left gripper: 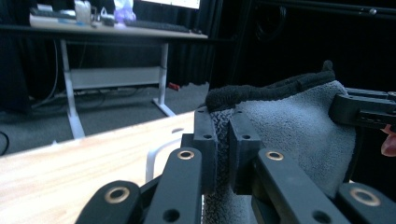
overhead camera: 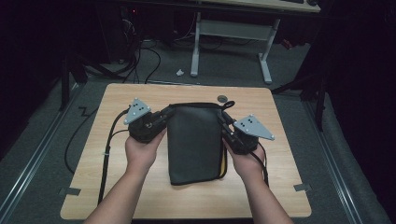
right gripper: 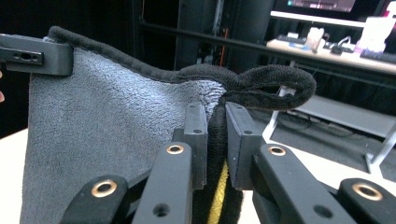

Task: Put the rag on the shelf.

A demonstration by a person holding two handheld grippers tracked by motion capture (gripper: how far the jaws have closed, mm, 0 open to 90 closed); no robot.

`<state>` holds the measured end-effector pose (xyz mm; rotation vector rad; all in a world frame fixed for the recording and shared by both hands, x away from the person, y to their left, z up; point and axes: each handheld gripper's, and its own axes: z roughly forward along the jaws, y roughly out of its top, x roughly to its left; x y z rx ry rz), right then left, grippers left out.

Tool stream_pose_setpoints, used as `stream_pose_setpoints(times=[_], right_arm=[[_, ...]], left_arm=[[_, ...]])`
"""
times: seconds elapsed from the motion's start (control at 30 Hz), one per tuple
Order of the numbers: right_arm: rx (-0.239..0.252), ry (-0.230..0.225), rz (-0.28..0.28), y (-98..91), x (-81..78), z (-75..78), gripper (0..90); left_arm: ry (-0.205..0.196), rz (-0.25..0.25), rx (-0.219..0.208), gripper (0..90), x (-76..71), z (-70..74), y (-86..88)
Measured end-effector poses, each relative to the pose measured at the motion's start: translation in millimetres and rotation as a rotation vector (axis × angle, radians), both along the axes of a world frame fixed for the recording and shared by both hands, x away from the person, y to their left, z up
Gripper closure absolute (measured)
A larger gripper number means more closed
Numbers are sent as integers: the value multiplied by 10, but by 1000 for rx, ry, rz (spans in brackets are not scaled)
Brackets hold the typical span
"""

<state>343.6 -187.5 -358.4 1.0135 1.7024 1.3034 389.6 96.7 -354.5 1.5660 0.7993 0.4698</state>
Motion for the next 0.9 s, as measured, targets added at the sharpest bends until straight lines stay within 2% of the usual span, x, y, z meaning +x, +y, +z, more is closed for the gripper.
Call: stream_pose_setpoints(times=[0.27,0.53,0.6,0.7,0.8,0.87,0.9], right_arm=[[16,-41,2,4,14,178,806],[22,-50,-1,-6,34,234,807],[19,-54,-3,-8,74,262,807],[22,-52,-3,-14,114,296,807],[29,-49,-8,-34,249,352,806],[30,-46,-8,-40,287,362,806],[36,-45,-12,-52,359,379,807]], left_arm=[[-41,0,0,836,3,186,5],[-48,-4,6,837,53,251,-2],[-58,-3,25,838,107,295,-18],[-64,-7,26,838,166,333,-14],[-81,0,64,837,305,393,-51],[-83,0,64,837,339,402,-58],[-81,0,56,837,401,416,-70]])
